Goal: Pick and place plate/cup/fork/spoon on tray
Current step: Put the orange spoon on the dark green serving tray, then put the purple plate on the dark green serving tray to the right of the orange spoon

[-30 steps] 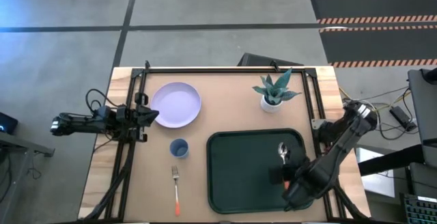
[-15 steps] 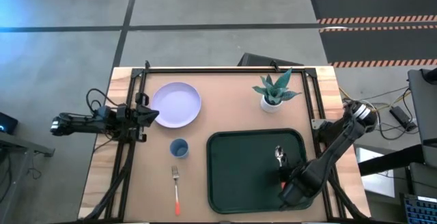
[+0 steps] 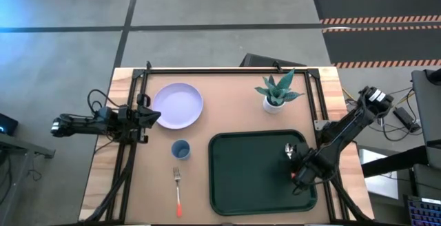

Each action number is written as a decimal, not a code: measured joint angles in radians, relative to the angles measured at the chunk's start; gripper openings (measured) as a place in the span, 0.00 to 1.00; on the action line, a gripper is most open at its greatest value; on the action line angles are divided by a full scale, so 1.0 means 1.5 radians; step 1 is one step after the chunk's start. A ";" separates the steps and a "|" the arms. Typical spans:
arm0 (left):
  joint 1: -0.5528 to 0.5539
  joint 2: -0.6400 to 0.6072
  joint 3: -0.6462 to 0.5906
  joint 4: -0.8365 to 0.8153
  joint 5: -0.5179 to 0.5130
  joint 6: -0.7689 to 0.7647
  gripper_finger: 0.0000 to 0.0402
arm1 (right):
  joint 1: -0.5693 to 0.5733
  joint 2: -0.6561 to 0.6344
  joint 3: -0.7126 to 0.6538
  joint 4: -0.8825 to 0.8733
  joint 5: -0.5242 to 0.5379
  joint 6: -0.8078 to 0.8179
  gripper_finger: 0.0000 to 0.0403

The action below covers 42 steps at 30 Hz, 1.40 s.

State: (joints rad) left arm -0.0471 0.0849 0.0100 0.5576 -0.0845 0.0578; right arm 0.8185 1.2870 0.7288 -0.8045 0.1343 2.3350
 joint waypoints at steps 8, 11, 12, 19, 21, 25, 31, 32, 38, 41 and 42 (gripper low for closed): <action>0.000 0.000 0.000 0.000 0.000 0.000 0.00 | 0.014 0.024 -0.012 0.051 -0.026 0.002 0.02; 0.000 0.000 0.000 0.000 -0.001 0.000 0.00 | 0.018 0.043 -0.002 0.060 -0.057 0.002 0.02; 0.000 0.000 0.000 0.000 -0.001 0.000 0.00 | 0.020 0.050 -0.001 0.059 -0.071 0.002 0.02; 0.000 0.000 0.000 0.000 -0.001 0.000 0.00 | 0.026 0.078 0.004 0.084 -0.078 0.002 0.02; 0.000 0.000 0.000 0.000 -0.001 0.000 0.00 | 0.029 0.079 0.004 0.085 -0.078 0.002 0.02; 0.000 0.000 0.000 0.000 -0.001 0.000 0.00 | 0.029 0.076 0.004 0.085 -0.078 0.005 0.02; 0.000 0.000 0.000 0.000 -0.001 0.000 0.00 | 0.029 0.073 0.003 0.086 -0.078 0.004 0.09; 0.000 0.000 0.000 0.000 -0.001 0.000 0.00 | 0.029 0.073 0.003 0.087 -0.077 0.004 0.11; 0.000 0.000 0.000 0.000 -0.001 0.000 0.00 | 0.029 0.073 0.023 0.061 -0.078 0.000 0.20; 0.000 0.000 0.000 0.000 -0.002 0.000 0.00 | 0.029 0.069 0.053 0.011 -0.077 -0.003 0.23; 0.000 0.000 0.000 0.001 -0.002 0.000 0.00 | 0.029 0.067 0.066 -0.010 -0.075 -0.004 0.24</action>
State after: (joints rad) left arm -0.0470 0.0849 0.0099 0.5584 -0.0872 0.0578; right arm 0.8617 1.3870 0.8275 -0.8193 0.0222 2.3296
